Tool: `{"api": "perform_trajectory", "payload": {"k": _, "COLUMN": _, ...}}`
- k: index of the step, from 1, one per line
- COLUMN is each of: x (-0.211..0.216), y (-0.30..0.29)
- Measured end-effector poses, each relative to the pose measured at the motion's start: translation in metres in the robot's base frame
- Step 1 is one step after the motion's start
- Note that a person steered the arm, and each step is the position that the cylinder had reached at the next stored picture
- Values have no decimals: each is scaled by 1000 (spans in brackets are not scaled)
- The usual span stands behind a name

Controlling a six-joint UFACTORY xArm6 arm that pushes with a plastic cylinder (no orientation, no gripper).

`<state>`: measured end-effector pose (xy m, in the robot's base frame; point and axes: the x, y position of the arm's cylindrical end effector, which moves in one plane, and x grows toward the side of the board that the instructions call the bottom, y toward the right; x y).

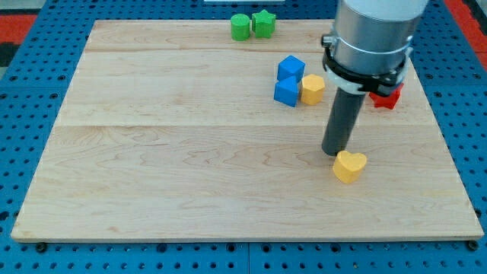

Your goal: Push the yellow heart to the right side of the board

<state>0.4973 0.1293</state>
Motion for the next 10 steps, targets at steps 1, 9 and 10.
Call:
{"api": "perform_trajectory", "payload": {"k": 1, "x": 16, "y": 12}}
{"api": "perform_trajectory", "payload": {"k": 9, "x": 52, "y": -11}}
{"api": "perform_trajectory", "payload": {"k": 10, "x": 52, "y": 9}}
